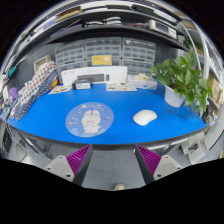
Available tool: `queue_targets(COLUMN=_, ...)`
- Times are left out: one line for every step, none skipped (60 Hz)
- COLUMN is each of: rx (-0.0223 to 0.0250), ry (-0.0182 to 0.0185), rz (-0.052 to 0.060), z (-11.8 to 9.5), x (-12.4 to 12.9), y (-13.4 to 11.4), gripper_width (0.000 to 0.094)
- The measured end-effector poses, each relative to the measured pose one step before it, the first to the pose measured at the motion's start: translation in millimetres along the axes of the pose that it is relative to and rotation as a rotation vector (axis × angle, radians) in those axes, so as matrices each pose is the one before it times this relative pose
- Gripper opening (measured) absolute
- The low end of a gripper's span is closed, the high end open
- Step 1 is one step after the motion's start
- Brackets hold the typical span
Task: Arrange mouse
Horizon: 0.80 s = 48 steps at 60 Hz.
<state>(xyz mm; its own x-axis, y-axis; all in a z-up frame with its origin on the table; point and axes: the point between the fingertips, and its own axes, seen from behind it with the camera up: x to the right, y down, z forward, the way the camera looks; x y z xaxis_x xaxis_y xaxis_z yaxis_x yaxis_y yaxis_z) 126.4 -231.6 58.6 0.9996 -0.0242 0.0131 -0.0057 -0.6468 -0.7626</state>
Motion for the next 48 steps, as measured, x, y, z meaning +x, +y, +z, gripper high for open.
queue_targets(rx=-0.00548, ry=0.00535, rz=0.0051, z=4.02, x=6.15, y=0.56, gripper_width=0.0873)
queue_targets(rx=-0.00541, ry=0.00524, rz=0.0046, z=4.49, x=6.72, y=0.54, gripper_width=0.0876)
queue_targets(rx=-0.00644, ry=0.00569, rz=0.0042, z=4.71, x=6.64, y=0.24, gripper_width=0.0875)
queue_targets(rx=-0.00697, ry=0.0065, rz=0.0047, z=4.91, x=6.92, y=0.33, gripper_width=0.0876)
queue_targets(rx=-0.007, ry=0.00654, rz=0.0049, z=4.87, x=6.67, y=0.04, gripper_width=0.0875)
queue_targets(rx=-0.00631, ry=0.00544, rz=0.0046, z=5.09, x=6.29, y=-0.32, gripper_width=0.0876)
queue_targets(rx=-0.00627, ry=0.00403, rz=0.0049, z=4.96, x=5.88, y=-0.6, gripper_width=0.0876)
queue_targets(rx=-0.00615, ry=0.00239, rz=0.0047, z=5.0, x=5.36, y=-0.76, gripper_width=0.0875)
queue_targets(rx=-0.00688, ry=0.00157, rz=0.0038, z=5.1, x=4.93, y=-0.88, gripper_width=0.0873)
queue_targets(rx=-0.0064, ry=0.00151, rz=0.0038, z=5.27, x=4.96, y=-0.78, gripper_width=0.0873)
queue_targets(rx=-0.00616, ry=0.00224, rz=0.004, z=4.92, x=4.96, y=-1.09, gripper_width=0.0873)
queue_targets(rx=-0.00601, ry=0.00242, rz=0.0045, z=4.75, x=5.19, y=-1.59, gripper_width=0.0875)
queue_targets(rx=-0.00553, ry=0.00213, rz=0.005, z=4.71, x=4.75, y=-1.54, gripper_width=0.0875)
queue_targets(rx=-0.00459, ry=0.00033, rz=0.0041, z=4.59, x=4.26, y=-1.79, gripper_width=0.0868)
queue_targets(rx=-0.00482, ry=-0.0013, rz=0.003, z=4.82, x=3.73, y=-2.19, gripper_width=0.0864)
queue_targets(rx=-0.00565, ry=-0.00139, rz=0.0019, z=4.79, x=3.37, y=-1.93, gripper_width=0.086)
queue_targets(rx=-0.00578, ry=-0.00111, rz=0.0013, z=4.77, x=3.42, y=-2.01, gripper_width=0.086)
queue_targets(rx=-0.00511, ry=-0.00107, rz=0.0007, z=4.49, x=3.12, y=-2.01, gripper_width=0.0861)
queue_targets(rx=-0.00455, ry=-0.00088, rz=0.0005, z=4.52, x=3.2, y=-2.64, gripper_width=0.0861)
queue_targets(rx=-0.0037, ry=-0.00068, rz=0.0004, z=4.38, x=2.97, y=-2.81, gripper_width=0.0861)
queue_targets(rx=-0.0032, ry=-0.00108, rz=0.0008, z=4.3, x=2.77, y=-3.22, gripper_width=0.0862)
queue_targets(rx=-0.00107, ry=-0.00162, rz=0.0007, z=5.17, x=2.28, y=-2.62, gripper_width=0.0865)
queue_targets(rx=-0.00265, ry=-0.00181, rz=0.0016, z=4.05, x=1.92, y=-3.15, gripper_width=0.0863)
queue_targets(rx=-0.00187, ry=-0.00243, rz=0.001, z=3.93, x=1.66, y=-3.07, gripper_width=0.0865)
queue_targets(rx=-0.00169, ry=-0.00305, rz=0.0005, z=3.79, x=1.47, y=-3.25, gripper_width=0.0863)
queue_targets(rx=-0.00247, ry=-0.00368, rz=-0.0002, z=3.88, x=1.31, y=-3.04, gripper_width=0.0865)
queue_targets(rx=-0.0033, ry=-0.00428, rz=-0.0003, z=3.73, x=0.76, y=-2.77, gripper_width=0.0863)
queue_targets(rx=-0.00467, ry=-0.00424, rz=-0.0002, z=3.94, x=0.61, y=-2.25, gripper_width=0.0862)
queue_targets(rx=-0.00965, ry=-0.00857, rz=-0.0013, z=3.97, x=3.76, y=-4.03, gripper_width=0.0863)
queue_targets(rx=-0.00693, ry=-0.00432, rz=0.0, z=3.25, x=-0.2, y=-1.2, gripper_width=0.0863)
queue_targets(rx=-0.00315, ry=0.00006, rz=0.0003, z=3.81, x=-1.84, y=-0.49, gripper_width=0.0862)
queue_targets(rx=-0.00511, ry=-0.00417, rz=-0.0011, z=3.06, x=-0.27, y=-1.68, gripper_width=0.0864)
queue_targets(rx=-0.00387, ry=-0.00422, rz=-0.0009, z=3.22, x=0.05, y=-2.12, gripper_width=0.0864)
queue_targets(rx=-0.00303, ry=-0.00455, rz=-0.0013, z=3.22, x=0.08, y=-2.18, gripper_width=0.0861)
queue_targets(rx=-0.00436, ry=-0.00216, rz=-0.002, z=2.76, x=0.39, y=-2.08, gripper_width=0.0864)
queue_targets(rx=0.00305, ry=0.00157, rz=-0.0049, z=2.74, x=1.17, y=-3.89, gripper_width=0.086)
queue_targets(rx=-0.00202, ry=-0.00242, rz=-0.0072, z=3.04, x=2.02, y=-3.07, gripper_width=0.087)
queue_targets(rx=-0.00259, ry=-0.00385, rz=-0.0059, z=2.66, x=0.04, y=-2.74, gripper_width=0.0868)
queue_targets(rx=-0.0035, ry=-0.00488, rz=-0.0049, z=2.59, x=-0.56, y=-2.26, gripper_width=0.0869)
queue_targets(rx=-0.00358, ry=-0.00559, rz=-0.0032, z=2.16, x=-1.02, y=-2.13, gripper_width=0.0871)
queue_targets(rx=-0.00004, ry=-0.00344, rz=-0.0034, z=2.23, x=-0.38, y=-2.97, gripper_width=0.0869)
queue_targets(rx=-0.00072, ry=-0.00547, rz=-0.0031, z=1.99, x=-1.09, y=-2.78, gripper_width=0.0869)
queue_targets(rx=-0.00175, ry=-0.00801, rz=-0.003, z=2.03, x=-1.48, y=-2.75, gripper_width=0.0868)
queue_targets(rx=-0.0033, ry=-0.0085, rz=-0.0013, z=1.97, x=-1.61, y=-2.27, gripper_width=0.0869)
queue_targets(rx=-0.00249, ry=-0.00523, rz=-0.002, z=1.96, x=-0.8, y=-2.5, gripper_width=0.0866)
queue_targets(rx=-0.00202, ry=-0.00859, rz=-0.0026, z=3.06, x=-0.72, y=-2.72, gripper_width=0.0867)
queue_targets(rx=-0.00243, ry=-0.00778, rz=-0.0026, z=1.35, x=-1.46, y=-2.63, gripper_width=0.0861)
queue_targets(rx=-0.00156, ry=-0.00958, rz=-0.0016, z=2.57, x=-1.62, y=-3.62, gripper_width=0.0864)
